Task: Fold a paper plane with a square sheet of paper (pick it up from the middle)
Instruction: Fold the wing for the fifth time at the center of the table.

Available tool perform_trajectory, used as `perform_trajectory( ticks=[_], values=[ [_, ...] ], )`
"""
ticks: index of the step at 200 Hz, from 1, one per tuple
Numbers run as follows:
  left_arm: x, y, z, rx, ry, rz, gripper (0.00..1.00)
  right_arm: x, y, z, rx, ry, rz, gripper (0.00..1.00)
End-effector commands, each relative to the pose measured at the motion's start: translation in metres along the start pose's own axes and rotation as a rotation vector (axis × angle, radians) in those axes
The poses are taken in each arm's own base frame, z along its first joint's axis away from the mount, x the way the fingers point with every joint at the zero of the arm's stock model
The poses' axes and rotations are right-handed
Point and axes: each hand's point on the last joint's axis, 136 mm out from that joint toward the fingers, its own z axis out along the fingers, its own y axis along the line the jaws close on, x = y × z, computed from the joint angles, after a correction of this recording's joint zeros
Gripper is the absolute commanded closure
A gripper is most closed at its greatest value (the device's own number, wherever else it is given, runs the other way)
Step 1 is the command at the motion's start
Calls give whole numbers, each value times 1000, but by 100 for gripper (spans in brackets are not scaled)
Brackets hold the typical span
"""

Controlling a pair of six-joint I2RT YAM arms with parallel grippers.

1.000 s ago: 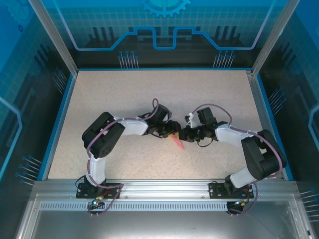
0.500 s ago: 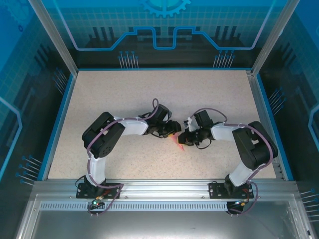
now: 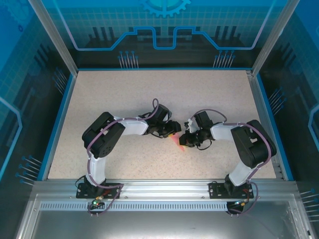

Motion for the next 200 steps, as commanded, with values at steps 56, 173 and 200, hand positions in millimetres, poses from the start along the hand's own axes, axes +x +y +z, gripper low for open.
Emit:
perform_trajectory(
  ticks=[56,173,200],
  values=[
    [11,27,9,-77,50,-14,53,1,24,-17,-74,11,14,88],
    [10,28,8,-84,49,-19,53,16,-20,7,60,73,108,87],
    [11,30,8,-90,49,-21,53,23,-30,6,95,84,118,88]
  ],
)
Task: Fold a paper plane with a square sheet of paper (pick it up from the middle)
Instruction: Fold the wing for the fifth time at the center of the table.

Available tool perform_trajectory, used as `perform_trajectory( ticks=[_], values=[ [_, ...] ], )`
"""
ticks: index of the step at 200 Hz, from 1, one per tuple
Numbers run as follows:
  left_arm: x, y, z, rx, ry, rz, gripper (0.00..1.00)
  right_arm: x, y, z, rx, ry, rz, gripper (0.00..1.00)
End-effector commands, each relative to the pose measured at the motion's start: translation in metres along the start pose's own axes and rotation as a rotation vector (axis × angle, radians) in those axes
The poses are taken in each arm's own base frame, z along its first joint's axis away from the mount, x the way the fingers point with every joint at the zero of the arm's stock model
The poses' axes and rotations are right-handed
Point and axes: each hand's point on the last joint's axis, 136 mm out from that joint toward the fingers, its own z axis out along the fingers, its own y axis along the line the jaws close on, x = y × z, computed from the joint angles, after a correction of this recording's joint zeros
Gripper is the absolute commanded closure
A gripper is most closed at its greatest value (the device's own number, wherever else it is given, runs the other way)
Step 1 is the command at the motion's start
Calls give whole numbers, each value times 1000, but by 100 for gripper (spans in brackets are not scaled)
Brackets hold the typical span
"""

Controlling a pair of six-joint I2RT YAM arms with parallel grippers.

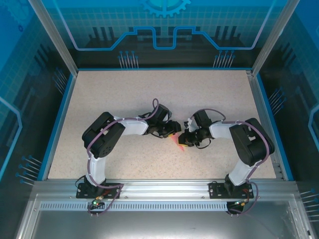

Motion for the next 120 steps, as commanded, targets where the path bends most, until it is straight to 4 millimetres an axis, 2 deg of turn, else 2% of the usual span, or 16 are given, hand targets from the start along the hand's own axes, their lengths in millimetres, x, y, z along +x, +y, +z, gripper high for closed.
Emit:
perform_trajectory(
  ticks=[1,70,120],
  values=[
    [11,29,8,-89,48,-21,53,23,-31,3,91,61,63,88],
    [10,30,8,-93,48,-25,53,16,13,-16,-52,32,8,87],
    [10,30,8,-92,51,-24,53,14,23,-24,-55,12,-8,85]
  ],
)
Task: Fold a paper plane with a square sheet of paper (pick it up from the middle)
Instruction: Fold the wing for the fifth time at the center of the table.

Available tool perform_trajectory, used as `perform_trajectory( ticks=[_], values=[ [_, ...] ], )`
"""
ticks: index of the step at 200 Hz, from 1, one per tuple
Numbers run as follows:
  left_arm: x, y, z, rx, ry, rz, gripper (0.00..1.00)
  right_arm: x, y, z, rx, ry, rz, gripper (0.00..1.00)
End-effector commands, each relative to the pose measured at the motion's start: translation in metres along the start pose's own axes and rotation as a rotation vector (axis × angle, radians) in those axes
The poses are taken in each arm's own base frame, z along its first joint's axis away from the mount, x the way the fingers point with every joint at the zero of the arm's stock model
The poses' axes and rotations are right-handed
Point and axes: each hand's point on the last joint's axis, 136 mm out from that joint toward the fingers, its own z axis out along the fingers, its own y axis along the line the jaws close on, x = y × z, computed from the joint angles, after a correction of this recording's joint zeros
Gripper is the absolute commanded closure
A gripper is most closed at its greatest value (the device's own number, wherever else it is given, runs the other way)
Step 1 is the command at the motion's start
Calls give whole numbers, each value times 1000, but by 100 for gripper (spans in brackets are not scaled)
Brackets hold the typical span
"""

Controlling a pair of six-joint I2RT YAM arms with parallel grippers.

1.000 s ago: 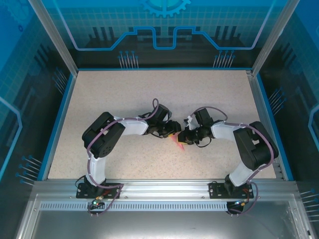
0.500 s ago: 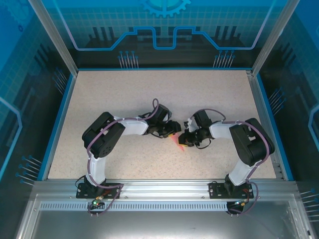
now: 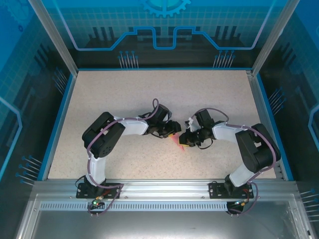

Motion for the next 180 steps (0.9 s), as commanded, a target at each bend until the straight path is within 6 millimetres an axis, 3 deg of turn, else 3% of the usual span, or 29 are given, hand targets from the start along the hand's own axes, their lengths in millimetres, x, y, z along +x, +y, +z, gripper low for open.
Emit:
perform_trajectory(
  ticks=[1,34,79,119,180],
  values=[
    [10,29,8,-91,51,-24,53,5,5,-6,-17,18,23,85],
    [10,29,8,-91,51,-23,53,8,2,3,-6,46,27,85],
    [10,29,8,-92,52,-22,53,22,-35,14,97,98,99,87],
    [12,32,9,-101,54,-24,53,35,-52,12,152,117,119,87],
    [10,29,8,-95,51,-23,53,26,-18,-3,57,70,61,85]
  ],
)
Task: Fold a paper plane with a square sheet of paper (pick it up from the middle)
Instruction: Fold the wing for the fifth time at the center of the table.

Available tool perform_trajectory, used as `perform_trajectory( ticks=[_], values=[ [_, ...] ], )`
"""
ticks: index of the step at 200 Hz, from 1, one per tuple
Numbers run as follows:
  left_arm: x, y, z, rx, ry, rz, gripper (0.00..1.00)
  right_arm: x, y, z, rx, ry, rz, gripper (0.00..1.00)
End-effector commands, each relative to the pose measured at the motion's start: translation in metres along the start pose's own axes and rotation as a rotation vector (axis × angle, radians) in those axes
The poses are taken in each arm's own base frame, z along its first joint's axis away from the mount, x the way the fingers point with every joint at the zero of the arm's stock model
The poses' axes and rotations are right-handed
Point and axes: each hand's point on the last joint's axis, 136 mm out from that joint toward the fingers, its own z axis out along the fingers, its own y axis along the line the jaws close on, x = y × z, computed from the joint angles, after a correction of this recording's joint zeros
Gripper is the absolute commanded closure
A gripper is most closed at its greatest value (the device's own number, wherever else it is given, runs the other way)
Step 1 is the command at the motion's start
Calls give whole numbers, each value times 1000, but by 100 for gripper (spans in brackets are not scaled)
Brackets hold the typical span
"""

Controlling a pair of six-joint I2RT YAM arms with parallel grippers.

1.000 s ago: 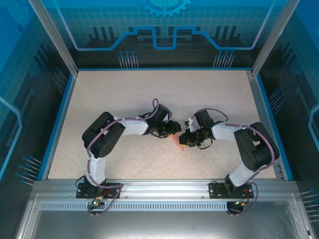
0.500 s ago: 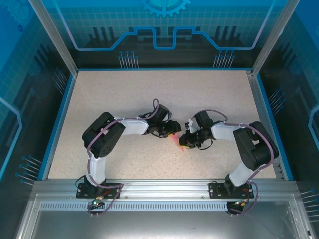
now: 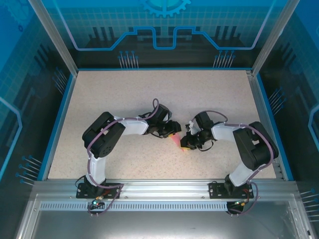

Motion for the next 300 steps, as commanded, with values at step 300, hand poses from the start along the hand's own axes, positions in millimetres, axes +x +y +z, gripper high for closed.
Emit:
perform_trajectory(
  ticks=[300],
  values=[
    [11,28,9,-85,59,-20,54,28,-5,-30,109,-28,-9,81]
  ],
)
